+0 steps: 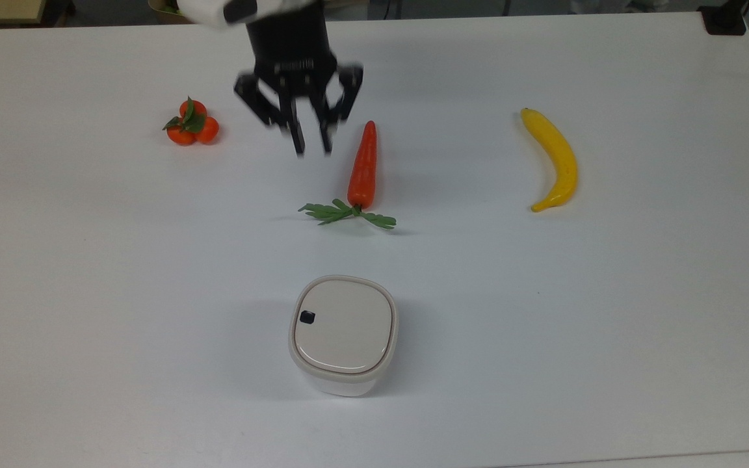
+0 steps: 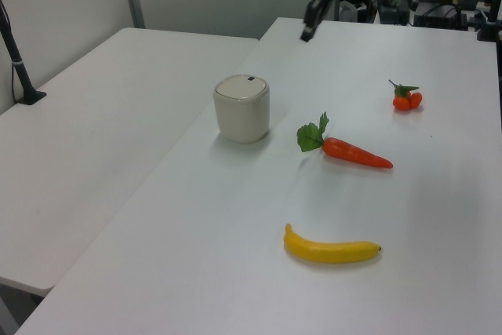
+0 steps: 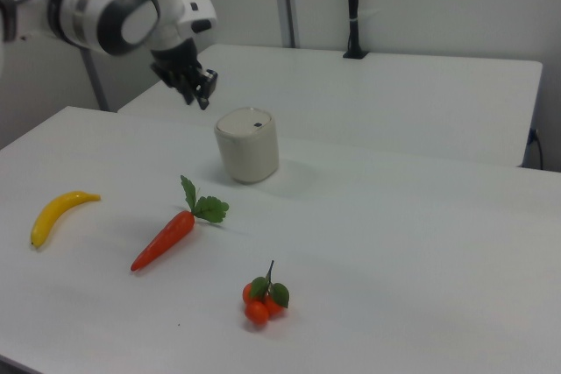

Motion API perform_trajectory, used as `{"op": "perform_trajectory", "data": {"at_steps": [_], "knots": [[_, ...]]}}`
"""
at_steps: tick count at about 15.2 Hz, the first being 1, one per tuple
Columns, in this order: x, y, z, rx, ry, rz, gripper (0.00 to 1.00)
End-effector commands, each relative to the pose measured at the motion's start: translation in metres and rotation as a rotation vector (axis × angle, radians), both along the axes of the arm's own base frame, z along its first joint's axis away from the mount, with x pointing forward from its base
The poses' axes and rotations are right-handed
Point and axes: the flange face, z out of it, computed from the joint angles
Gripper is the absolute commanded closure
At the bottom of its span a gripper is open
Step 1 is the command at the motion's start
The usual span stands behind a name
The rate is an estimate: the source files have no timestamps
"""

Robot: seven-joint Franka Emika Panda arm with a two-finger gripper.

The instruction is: Close garbage bin

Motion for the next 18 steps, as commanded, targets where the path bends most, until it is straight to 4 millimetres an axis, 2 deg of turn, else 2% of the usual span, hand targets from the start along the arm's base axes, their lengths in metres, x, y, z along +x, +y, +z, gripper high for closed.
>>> {"op": "perform_trajectory", "data": {"at_steps": [1,3,6,8,11,14,18], "knots": [[-0.055,-0.012,0.039,0.043,0.142,0.015,0.13],[-0.078,-0.017,0.054,0.045,0.213,0.026,0.03],[-0.109,-0.018,0.074,0.034,0.284,0.047,0.00],[-0.121,-0.019,0.079,0.031,0.323,0.057,0.00],[-0.120,-0.026,0.079,-0.042,0.307,0.056,0.00],[-0.109,-0.028,0.080,-0.055,0.237,0.054,0.00],[-0.107,-0.028,0.077,-0.076,0.223,0.144,0.00]]}}
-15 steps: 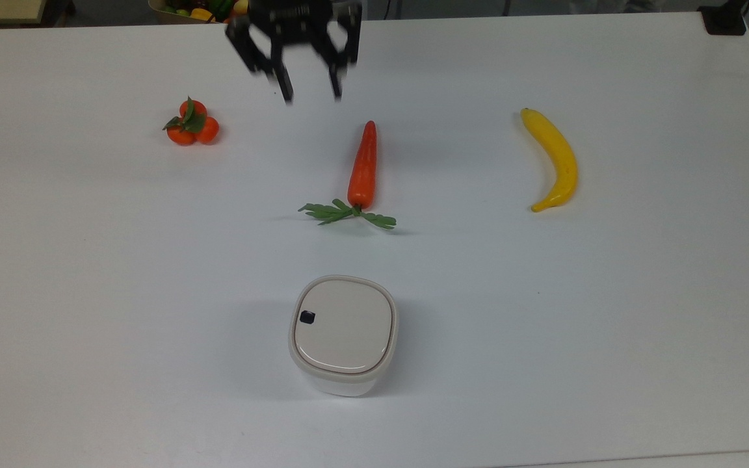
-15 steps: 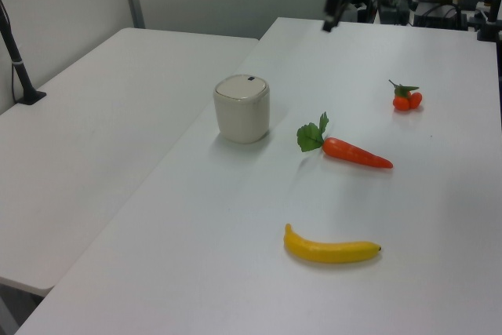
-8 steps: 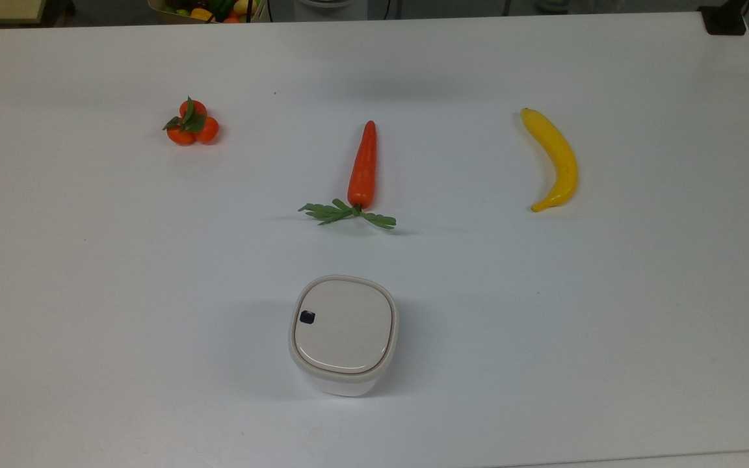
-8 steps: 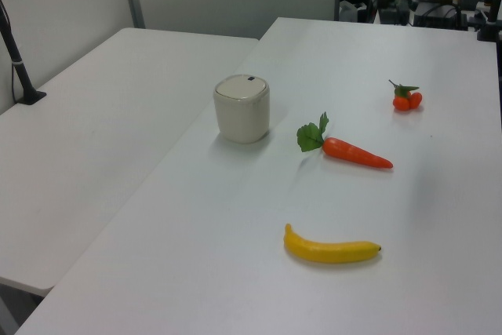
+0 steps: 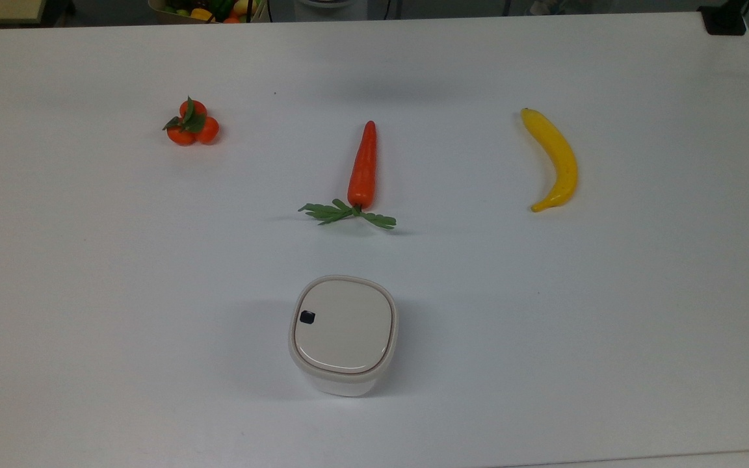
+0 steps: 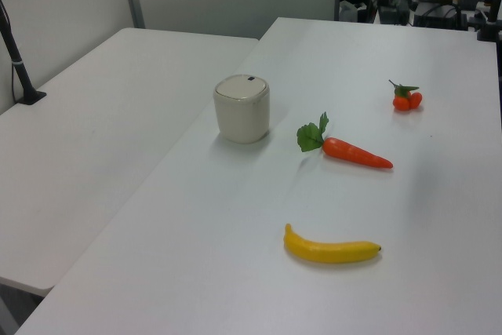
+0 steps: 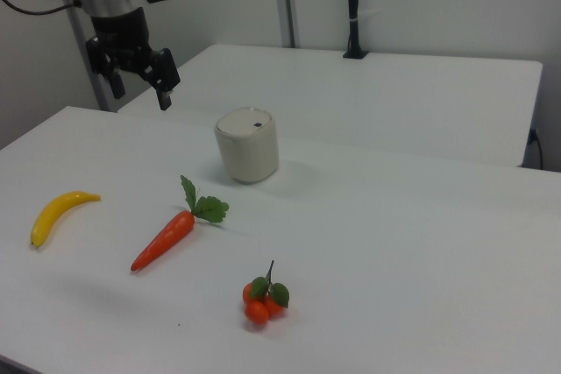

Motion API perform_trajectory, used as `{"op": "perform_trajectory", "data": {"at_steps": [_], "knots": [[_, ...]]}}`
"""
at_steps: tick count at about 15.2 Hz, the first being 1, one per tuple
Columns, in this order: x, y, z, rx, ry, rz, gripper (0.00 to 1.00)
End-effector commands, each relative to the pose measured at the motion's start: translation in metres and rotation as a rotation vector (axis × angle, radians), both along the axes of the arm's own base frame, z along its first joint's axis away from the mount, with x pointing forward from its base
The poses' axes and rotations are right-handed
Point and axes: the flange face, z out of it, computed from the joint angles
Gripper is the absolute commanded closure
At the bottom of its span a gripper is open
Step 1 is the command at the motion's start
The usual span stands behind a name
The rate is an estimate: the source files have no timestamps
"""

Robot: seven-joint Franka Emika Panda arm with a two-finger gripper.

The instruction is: Close garbage bin

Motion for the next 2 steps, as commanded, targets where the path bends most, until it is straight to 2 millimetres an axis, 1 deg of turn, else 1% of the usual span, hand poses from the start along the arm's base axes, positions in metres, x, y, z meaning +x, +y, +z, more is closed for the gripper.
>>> {"op": "perform_trajectory", "data": {"at_steps": [1,2], "knots": [[-0.0010,-0.0015,-0.0043,-0.012,-0.022,0.060,0.00],[-0.0010,-0.0015,-0.0043,-0.012,-0.022,0.060,0.00]]}}
